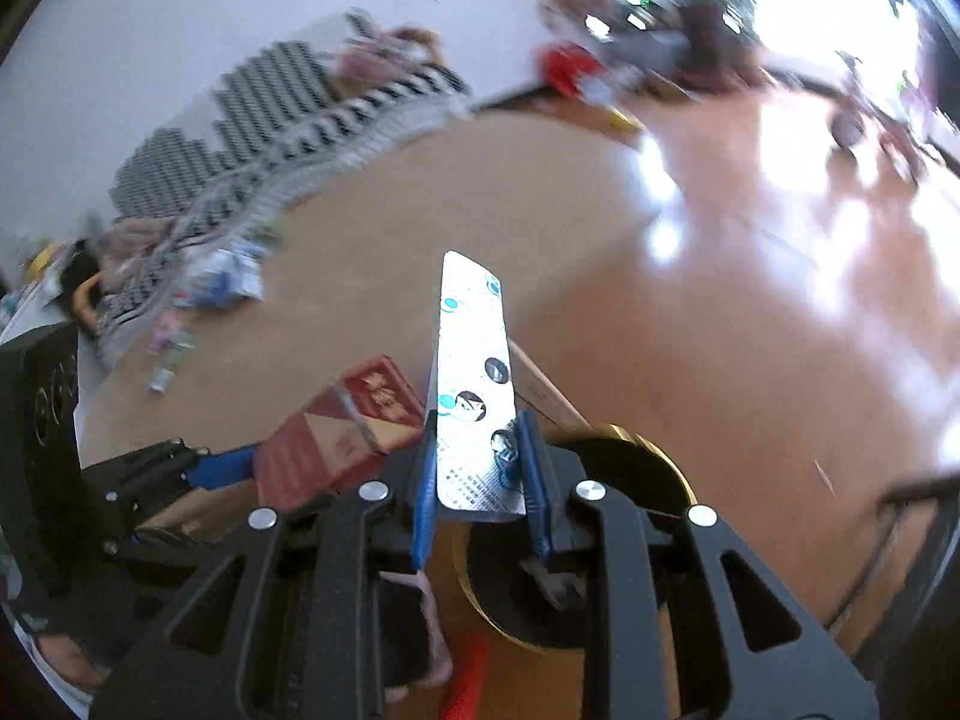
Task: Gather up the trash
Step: 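Carry the cigarette box and blister pack to the black bin and release both, then move both tools back over the table toward the remaining trash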
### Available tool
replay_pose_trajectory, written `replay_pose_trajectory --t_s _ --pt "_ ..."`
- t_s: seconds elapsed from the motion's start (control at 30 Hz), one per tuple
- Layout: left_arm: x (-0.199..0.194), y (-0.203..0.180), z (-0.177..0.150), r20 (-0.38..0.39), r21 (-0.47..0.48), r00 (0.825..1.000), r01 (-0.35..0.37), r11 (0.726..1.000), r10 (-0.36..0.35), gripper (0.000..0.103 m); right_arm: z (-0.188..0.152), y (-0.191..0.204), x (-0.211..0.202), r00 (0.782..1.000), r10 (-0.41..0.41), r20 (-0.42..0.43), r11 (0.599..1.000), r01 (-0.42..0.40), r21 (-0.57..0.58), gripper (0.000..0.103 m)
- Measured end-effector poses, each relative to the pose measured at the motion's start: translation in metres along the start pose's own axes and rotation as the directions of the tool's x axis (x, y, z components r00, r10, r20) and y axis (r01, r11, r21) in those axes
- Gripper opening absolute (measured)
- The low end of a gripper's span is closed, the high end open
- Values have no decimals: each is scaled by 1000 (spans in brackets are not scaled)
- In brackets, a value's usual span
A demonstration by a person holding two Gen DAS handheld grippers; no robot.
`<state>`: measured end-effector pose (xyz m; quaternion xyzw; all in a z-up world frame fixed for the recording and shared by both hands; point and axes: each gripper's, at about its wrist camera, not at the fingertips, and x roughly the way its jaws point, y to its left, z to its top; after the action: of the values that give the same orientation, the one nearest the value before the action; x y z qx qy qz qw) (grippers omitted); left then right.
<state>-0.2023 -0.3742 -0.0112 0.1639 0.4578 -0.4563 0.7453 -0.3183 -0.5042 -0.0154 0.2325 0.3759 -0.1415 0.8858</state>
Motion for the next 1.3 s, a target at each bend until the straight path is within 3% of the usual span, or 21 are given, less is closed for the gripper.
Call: replay_pose_trajectory --t_s 0.17,0.37,0.4,0.43,0.47,0.5,0.63,0.77,0.87,0.97,1.1,1.2,1.3 --pt "35 -14 3 -80 -3 996 29 1000 -29 59 -27 -38 10 999 -8 -43 997 12 75 25" --pt "45 -15 -3 -106 4 994 20 1000 -20 60 -31 -53 22 998 22 -67 993 -14 116 25" --pt "49 -16 -2 -113 15 994 -1 1000 3 65 -26 -54 23 997 32 -67 992 -24 122 26" --pt "51 -17 -3 -122 26 992 -14 1000 17 84 -24 -55 23 997 42 -60 991 -34 126 43" --pt "53 -19 -2 -122 34 992 -30 999 34 94 -23 -55 20 999 31 -41 993 -26 118 79" --pt "52 -18 -4 -108 42 993 -51 998 55 97 -21 -56 15 1000 25 -7 993 -24 118 93" --pt "48 -7 -6 -130 35 987 -87 996 91 97 -8 -63 1 997 -31 64 991 22 131 97" --pt "7 22 1 -8 -21 987 -159 987 159 97 3 -63 -6 985 -129 110 987 117 113 97" --pt "-27 56 8 61 -111 979 -189 976 197 97 9 -55 -2 985 -126 121 988 114 103 97" --pt "-64 105 2 90 -220 947 -284 933 310 97 16 -29 13 991 -77 113 995 69 69 97" --pt "-100 174 -23 62 -360 890 -403 842 452 97 36 33 43 995 24 94 999 -21 -40 97" --pt "-122 234 -45 10 -463 856 -454 761 517 97 60 84 62 990 108 89 989 -99 -108 97" --pt "-131 280 -64 -32 -526 835 -481 701 549 97 85 141 82 978 195 77 966 -178 -190 97"
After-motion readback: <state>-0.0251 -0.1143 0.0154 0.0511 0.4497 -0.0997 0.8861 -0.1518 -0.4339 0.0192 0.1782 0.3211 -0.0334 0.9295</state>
